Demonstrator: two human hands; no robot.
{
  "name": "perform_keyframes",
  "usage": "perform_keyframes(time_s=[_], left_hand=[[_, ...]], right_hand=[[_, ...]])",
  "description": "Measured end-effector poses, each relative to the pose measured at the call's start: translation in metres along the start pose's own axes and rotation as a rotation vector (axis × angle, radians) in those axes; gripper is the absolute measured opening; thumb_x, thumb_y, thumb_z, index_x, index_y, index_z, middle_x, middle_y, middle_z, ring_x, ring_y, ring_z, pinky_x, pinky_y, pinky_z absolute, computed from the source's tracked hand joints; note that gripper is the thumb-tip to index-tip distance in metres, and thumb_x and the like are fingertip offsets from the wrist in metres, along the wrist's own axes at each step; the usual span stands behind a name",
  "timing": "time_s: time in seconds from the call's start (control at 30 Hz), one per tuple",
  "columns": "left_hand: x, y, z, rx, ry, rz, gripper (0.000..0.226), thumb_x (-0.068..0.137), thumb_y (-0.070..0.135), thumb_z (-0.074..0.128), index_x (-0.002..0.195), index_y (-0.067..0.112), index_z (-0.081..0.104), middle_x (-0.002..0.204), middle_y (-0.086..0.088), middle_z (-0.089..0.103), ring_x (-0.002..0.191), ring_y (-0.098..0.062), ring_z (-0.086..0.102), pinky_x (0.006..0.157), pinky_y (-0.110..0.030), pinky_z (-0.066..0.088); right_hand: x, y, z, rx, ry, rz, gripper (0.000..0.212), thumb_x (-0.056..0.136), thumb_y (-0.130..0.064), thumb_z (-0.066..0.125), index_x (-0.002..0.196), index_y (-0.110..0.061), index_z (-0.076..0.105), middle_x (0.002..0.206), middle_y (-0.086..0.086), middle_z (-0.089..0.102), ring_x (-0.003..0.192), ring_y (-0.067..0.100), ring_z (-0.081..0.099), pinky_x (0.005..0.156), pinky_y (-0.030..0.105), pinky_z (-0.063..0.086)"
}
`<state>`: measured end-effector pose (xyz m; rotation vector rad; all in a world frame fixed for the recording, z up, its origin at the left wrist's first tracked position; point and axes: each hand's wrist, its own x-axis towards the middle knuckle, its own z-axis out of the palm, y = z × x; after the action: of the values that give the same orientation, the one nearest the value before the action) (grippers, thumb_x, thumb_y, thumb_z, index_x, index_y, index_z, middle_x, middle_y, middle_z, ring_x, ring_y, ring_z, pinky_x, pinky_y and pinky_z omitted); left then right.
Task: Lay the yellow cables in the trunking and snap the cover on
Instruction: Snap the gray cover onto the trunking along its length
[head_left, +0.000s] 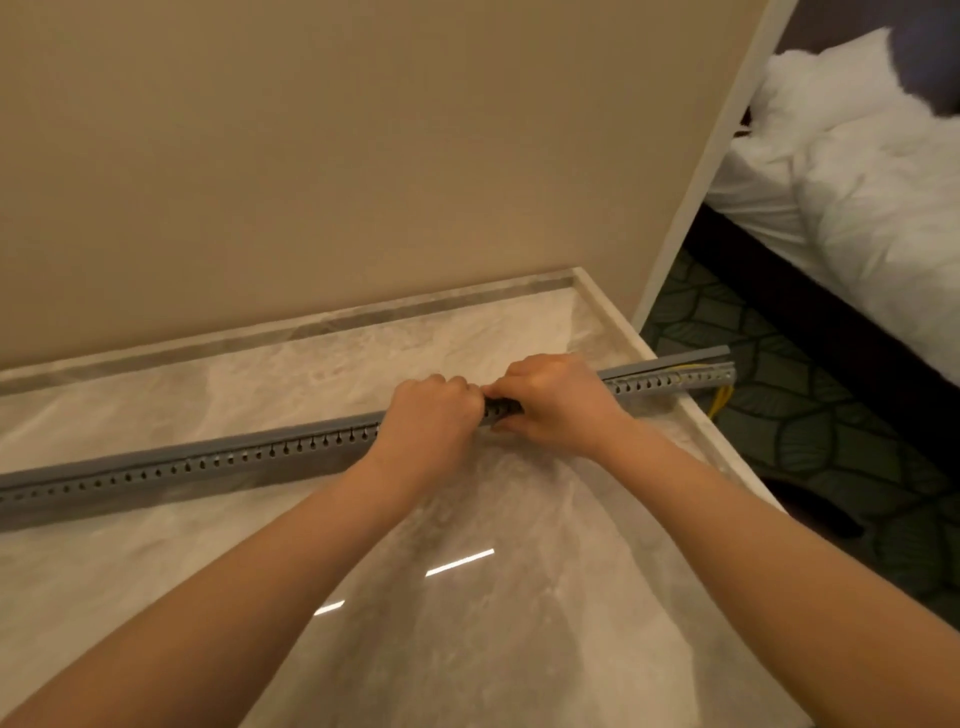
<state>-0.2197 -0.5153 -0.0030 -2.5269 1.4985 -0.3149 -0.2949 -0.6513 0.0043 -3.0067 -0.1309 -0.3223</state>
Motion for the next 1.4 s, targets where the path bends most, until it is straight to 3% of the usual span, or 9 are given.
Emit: perform_keyframes(time_s=[0.3,0.4,0.53,0.67,0.87,1.0,1.17,1.4], left_hand=[[0.006,0.003,-0.002,0.036,-0.093,-0.026,0.024,0.094,0.028,0.042,0.112,0.015,0.051,0.108,-0.004,0.060,0.096,-0.023,0.057,0.067,-0.033,0.041],[0.006,0.008,-0.004,0.025,-0.120,-0.075,0.029,0.094,0.032,0.042,0.116,0.015,0.050,0.110,-0.004,0.059,0.098,-0.023,0.056,0.066,-0.032,0.037],[0.005,0.014,-0.007,0.007,-0.133,-0.141,0.033,0.093,0.034,0.044,0.116,0.013,0.053,0.108,-0.005,0.061,0.098,-0.024,0.056,0.069,-0.034,0.043],[0.007,0.015,-0.007,0.019,-0.153,-0.169,0.038,0.092,0.038,0.045,0.120,0.013,0.052,0.109,-0.004,0.061,0.099,-0.023,0.056,0.070,-0.035,0.044],[0.012,0.017,-0.009,-0.032,-0.084,-0.136,0.034,0.087,0.032,0.057,0.109,0.006,0.060,0.097,-0.011,0.066,0.089,-0.030,0.061,0.061,-0.037,0.046],[0.015,0.016,-0.011,0.034,-0.152,-0.137,0.033,0.091,0.041,0.047,0.110,0.015,0.055,0.100,-0.002,0.062,0.093,-0.022,0.058,0.061,-0.032,0.039],[0.031,0.025,-0.017,0.141,-0.210,-0.106,0.032,0.090,0.044,0.042,0.100,0.017,0.057,0.092,0.001,0.060,0.083,-0.020,0.058,0.057,-0.029,0.037],[0.072,0.089,-0.023,-0.157,-0.108,-0.225,0.034,0.086,0.048,0.052,0.101,0.018,0.059,0.093,0.000,0.061,0.086,-0.022,0.059,0.056,-0.031,0.030]], right_hand=[[-0.011,0.042,0.000,0.064,-0.040,-0.126,0.033,0.080,-0.021,0.063,0.111,-0.011,0.062,0.099,0.009,0.064,0.094,0.028,0.056,0.071,0.044,0.050],[-0.021,0.067,-0.001,0.058,-0.020,-0.166,0.032,0.081,-0.022,0.062,0.111,-0.013,0.062,0.098,0.007,0.064,0.091,0.026,0.055,0.069,0.038,0.048],[-0.030,0.092,-0.005,0.021,-0.004,-0.198,0.031,0.084,-0.031,0.059,0.113,-0.020,0.060,0.101,0.001,0.063,0.092,0.020,0.053,0.064,0.030,0.036],[-0.036,0.107,-0.014,0.000,-0.043,-0.175,0.033,0.085,-0.037,0.058,0.114,-0.022,0.058,0.105,-0.001,0.061,0.098,0.019,0.052,0.072,0.033,0.045],[-0.032,0.115,-0.018,-0.036,-0.069,-0.195,0.030,0.087,-0.039,0.055,0.111,-0.022,0.061,0.100,-0.002,0.062,0.094,0.019,0.055,0.065,0.031,0.039],[-0.032,0.116,-0.017,-0.045,-0.058,-0.198,0.030,0.088,-0.040,0.054,0.112,-0.024,0.061,0.100,-0.002,0.063,0.096,0.019,0.055,0.062,0.028,0.032],[-0.032,0.117,-0.018,-0.026,-0.051,-0.210,0.032,0.087,-0.041,0.056,0.112,-0.023,0.062,0.099,-0.002,0.064,0.095,0.019,0.056,0.060,0.026,0.029],[-0.035,0.115,-0.019,0.048,0.007,-0.172,0.020,0.082,-0.030,0.063,0.097,-0.019,0.069,0.083,0.004,0.068,0.079,0.025,0.061,0.059,0.029,0.035]])
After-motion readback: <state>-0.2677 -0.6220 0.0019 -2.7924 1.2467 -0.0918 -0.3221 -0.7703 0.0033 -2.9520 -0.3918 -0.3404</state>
